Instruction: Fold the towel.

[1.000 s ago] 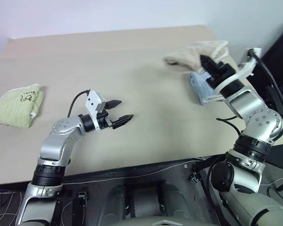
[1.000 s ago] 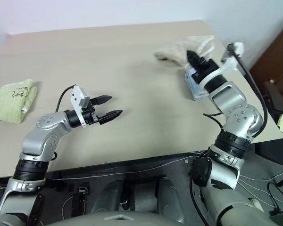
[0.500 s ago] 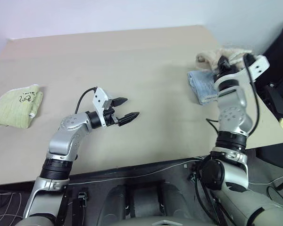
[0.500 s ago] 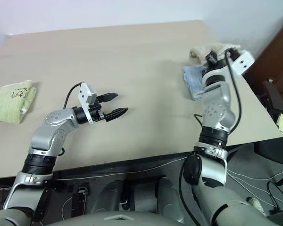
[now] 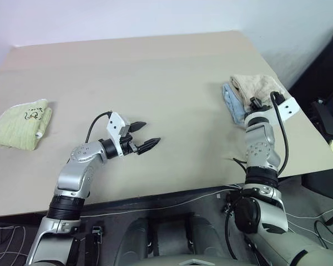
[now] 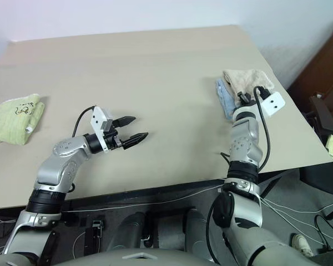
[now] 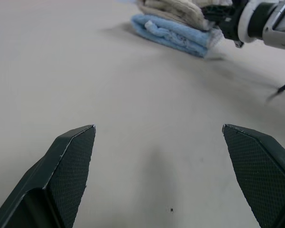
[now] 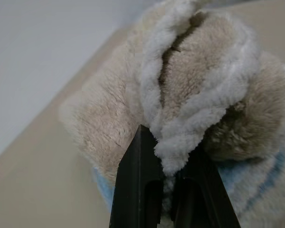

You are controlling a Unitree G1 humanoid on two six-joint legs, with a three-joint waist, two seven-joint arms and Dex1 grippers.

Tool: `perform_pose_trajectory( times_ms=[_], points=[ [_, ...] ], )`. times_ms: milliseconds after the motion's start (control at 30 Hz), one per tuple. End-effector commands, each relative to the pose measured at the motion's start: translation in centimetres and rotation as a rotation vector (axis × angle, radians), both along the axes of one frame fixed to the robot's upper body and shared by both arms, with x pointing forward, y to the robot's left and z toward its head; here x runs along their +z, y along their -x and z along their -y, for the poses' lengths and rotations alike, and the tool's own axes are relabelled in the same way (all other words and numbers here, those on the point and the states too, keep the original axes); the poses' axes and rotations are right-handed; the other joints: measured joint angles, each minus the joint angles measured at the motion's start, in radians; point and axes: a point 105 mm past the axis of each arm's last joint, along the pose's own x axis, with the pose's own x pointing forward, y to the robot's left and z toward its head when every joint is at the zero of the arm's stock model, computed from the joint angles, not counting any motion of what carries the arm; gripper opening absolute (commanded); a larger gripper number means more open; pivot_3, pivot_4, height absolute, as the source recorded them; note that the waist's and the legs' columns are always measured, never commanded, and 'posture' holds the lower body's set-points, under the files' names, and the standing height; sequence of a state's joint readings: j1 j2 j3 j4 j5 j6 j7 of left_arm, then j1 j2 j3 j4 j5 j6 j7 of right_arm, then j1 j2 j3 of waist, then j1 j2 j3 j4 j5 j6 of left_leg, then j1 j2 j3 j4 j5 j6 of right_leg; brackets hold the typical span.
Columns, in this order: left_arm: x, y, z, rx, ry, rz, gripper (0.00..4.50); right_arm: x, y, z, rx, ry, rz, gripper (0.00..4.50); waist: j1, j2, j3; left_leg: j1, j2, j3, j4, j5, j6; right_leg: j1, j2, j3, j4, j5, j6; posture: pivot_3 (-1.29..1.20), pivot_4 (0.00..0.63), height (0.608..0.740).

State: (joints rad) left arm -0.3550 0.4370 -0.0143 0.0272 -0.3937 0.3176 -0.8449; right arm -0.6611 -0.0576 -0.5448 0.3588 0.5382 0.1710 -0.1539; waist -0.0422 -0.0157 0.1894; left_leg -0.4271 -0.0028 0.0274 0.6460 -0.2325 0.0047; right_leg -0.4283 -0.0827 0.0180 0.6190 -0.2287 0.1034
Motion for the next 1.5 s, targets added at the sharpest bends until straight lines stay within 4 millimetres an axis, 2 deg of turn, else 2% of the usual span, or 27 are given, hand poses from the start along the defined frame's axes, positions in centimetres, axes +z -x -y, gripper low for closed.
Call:
perform_pose_trajectory(
  times_ms=[33,333,467,600,867,933,1167,1300,1333,1400,1500],
  points=[
    [0.6,-0.1,-0.5,0.004,0.004,0.043,4.5,1.4,0.8,-0.6,0.017,0.002,0.043,0.03,0.0,0.0,0.0,0.0,0.0,0.0,0.0,0.0,0.0,0.0,0.0,0.0,0.0,0.0,0.0,0.0,0.15,0.74],
    [0.0,-0.4,-0.5,-0.016,0.009,0.042,4.5,2.4,1.3,-2.0,0.053,-0.026,0.049,0.03,0.0,0.0,0.0,0.0,0.0,0.0,0.0,0.0,0.0,0.0,0.0,0.0,0.0,0.0,0.0,0.0,0.15,0.74],
    [-0.1,-0.3,-0.3,-0.024,0.002,0.042,4.5,1.9,1.1,-2.4,0.065,-0.026,0.028,0.03,0.0,0.0,0.0,0.0,0.0,0.0,0.0,0.0,0.0,0.0,0.0,0.0,0.0,0.0,0.0,0.0,0.15,0.74],
    [0.0,-0.3,-0.1,-0.025,-0.003,0.042,4.5,1.8,0.9,-2.8,0.101,-0.057,0.036,1.05,0.0,0.0,0.0,0.0,0.0,0.0,0.0,0.0,0.0,0.0,0.0,0.0,0.0,0.0,0.0,0.0,0.15,0.74],
    [0.2,-0.6,-1.2,-0.004,-0.009,0.039,4.5,2.5,1.8,-1.9,0.087,-0.038,0.046,3.76,0.0,0.0,0.0,0.0,0.0,0.0,0.0,0.0,0.0,0.0,0.0,0.0,0.0,0.0,0.0,0.0,0.15,0.74],
    [0.1,-0.7,-1.2,-0.016,-0.015,0.036,4.5,3.2,2.6,-1.5,0.086,-0.014,0.062,4.43,0.001,0.0,0.0,0.0,0.0,0.0,0.0,0.0,0.0,0.0,0.0,0.0,0.0,0.0,0.0,0.0,0.15,0.74],
    [0.5,-0.8,-0.6,-0.074,0.014,0.04,4.5,5.4,6.0,-1.2,0.165,0.033,0.116,4.47,0.005,0.0,0.0,0.0,0.0,0.0,0.001,0.0,0.0,0.0,0.0,0.0,0.0,0.0,0.0,0.0,0.15,0.74],
    [1.2,-0.3,-0.5,-0.144,0.033,0.066,4.5,5.4,7.8,-2.0,0.29,0.151,0.081,4.47,0.005,0.0,0.0,0.0,0.0,0.0,0.0,0.0,0.0,0.0,0.0,0.0,0.0,0.0,0.0,0.0,0.15,0.74],
    [1.6,-0.3,-0.9,-0.141,0.047,0.071,4.5,5.4,8.2,-2.6,0.341,0.201,0.076,4.47,0.005,0.0,0.0,0.0,0.0,0.0,0.0,0.0,0.0,0.0,0.0,0.0,-0.001,0.0,0.0,0.0,0.15,0.74],
    [2.7,-0.2,-1.5,-0.135,0.087,0.087,4.5,5.2,9.6,-4.5,0.51,0.427,0.065,4.47,0.003,0.0,0.0,0.0,0.0,0.0,0.0,0.0,0.0,0.0,0.0,0.0,-0.001,0.0,0.0,0.0,0.15,0.74],
    [3.8,0.5,-2.3,-0.133,0.104,0.106,4.5,3.7,11.1,-6.5,0.723,0.702,0.027,4.47,0.0,0.0,0.0,0.0,0.001,0.0,0.001,0.0,0.0,0.0,0.001,0.0,-0.001,-0.001,0.0,0.0,0.15,0.74]
  ],
)
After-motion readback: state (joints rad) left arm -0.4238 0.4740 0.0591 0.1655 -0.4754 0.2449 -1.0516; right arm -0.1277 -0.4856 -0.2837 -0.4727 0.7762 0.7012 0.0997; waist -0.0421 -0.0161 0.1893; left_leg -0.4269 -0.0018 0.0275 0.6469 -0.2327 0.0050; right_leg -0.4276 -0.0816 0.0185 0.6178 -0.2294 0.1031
